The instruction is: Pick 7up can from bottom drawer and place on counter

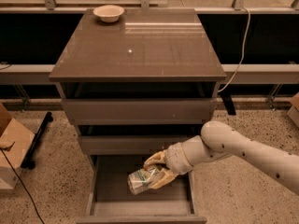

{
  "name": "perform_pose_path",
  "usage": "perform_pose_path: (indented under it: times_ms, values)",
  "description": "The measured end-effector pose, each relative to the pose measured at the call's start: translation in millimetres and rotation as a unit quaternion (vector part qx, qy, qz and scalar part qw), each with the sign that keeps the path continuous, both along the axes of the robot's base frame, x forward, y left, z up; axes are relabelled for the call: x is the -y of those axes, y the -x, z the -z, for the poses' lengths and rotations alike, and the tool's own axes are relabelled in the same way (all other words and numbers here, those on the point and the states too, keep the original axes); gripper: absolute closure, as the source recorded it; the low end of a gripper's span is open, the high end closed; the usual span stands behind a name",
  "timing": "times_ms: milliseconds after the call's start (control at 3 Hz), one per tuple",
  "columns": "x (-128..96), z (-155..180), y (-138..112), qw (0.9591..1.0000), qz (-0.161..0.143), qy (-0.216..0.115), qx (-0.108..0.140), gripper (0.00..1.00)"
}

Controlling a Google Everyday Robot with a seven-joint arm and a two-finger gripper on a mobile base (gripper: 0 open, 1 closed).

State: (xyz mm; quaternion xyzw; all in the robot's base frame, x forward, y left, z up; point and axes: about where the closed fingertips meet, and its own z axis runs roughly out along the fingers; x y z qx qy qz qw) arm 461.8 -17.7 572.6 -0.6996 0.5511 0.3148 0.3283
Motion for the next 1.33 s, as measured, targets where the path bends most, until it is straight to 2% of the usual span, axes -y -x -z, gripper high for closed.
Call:
perform_pose_path:
  times_ms: [333,667,1000,1333]
  values:
    - [8.3,-28.9,-3.6,0.9996,-0.003,0.012,0.025,1.00]
    - [16.4,-74.2,-10.7,0.9977,-0.009,0.024,0.063,1.00]
    - [19.7,-138.3,-33.3,0.9920,-0.027,0.054,0.111,1.00]
    - [16.6,-176.4,-54.2,0.9873,-0.040,0.077,0.133,1.00]
